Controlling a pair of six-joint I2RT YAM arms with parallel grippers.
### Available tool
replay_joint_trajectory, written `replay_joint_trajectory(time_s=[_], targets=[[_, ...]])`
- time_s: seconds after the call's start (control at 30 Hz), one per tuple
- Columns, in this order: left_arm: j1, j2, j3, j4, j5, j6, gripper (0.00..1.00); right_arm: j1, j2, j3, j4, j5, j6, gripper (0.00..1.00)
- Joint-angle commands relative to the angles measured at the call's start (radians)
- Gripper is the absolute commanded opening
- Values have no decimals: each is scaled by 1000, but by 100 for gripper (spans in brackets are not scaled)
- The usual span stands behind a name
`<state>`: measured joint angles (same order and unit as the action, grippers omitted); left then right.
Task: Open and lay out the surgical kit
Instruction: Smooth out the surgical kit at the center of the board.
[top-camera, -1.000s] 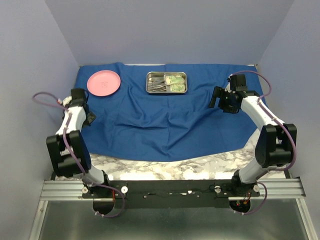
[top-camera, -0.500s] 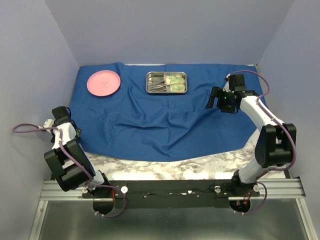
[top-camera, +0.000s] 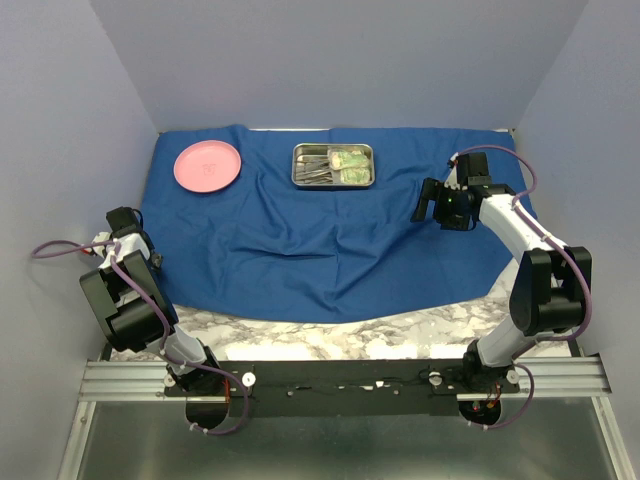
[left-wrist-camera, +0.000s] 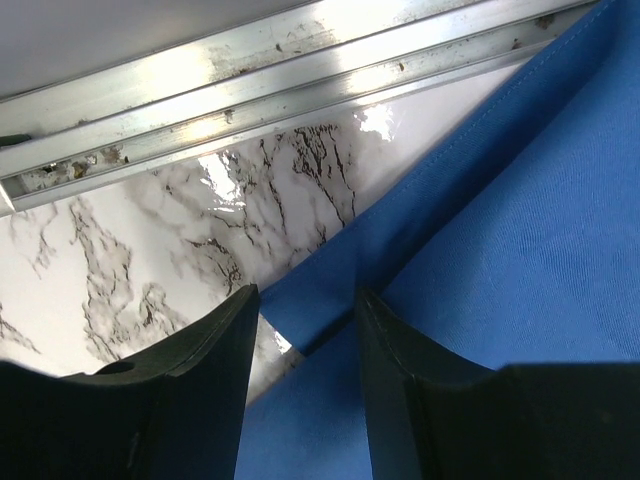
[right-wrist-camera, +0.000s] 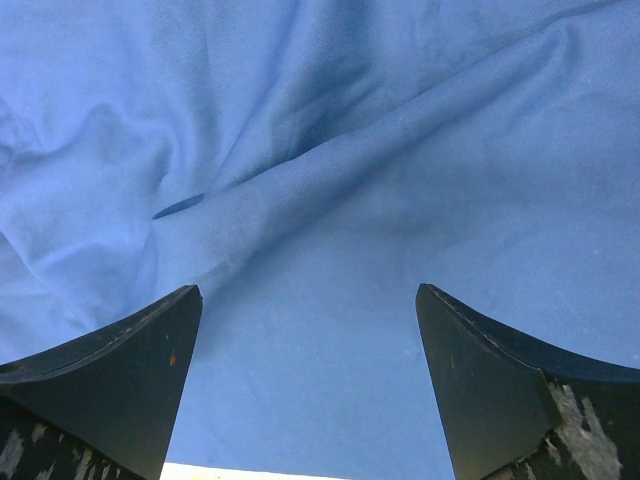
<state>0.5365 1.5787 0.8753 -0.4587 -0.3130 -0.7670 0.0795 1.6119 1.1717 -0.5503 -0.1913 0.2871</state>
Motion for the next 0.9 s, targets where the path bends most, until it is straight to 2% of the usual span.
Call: replay_joint_trajectory(time_s=[0.0, 0.13, 0.33, 0.37, 0.43, 0.53, 0.73, 0.87], targets=[[6, 12, -10, -9, 0, 8, 51, 6, -6, -12, 3, -17, -12, 96], [8, 20, -28, -28, 18, 0, 48, 6, -6, -12, 4, -17, -12, 96], [8, 9, -13, -75, -23, 15, 19, 8, -15, -26, 13, -11, -11, 96], [8, 0, -7, -87, -35, 20, 10, 6, -17, -27, 13, -13, -9, 96], [6, -14, 17, -122, -60, 40, 0, 6, -18, -29, 16, -14, -9, 96], [8, -51, 60, -203, -93, 60, 0, 8, -20, -15, 15, -22, -8, 96], [6, -186, 120, -375, -311, 80, 0, 6, -20, 13, 10, -45, -2, 96], [6, -285, 114, -425, -452, 71, 0, 5, -15, 13, 10, -39, 12, 96]])
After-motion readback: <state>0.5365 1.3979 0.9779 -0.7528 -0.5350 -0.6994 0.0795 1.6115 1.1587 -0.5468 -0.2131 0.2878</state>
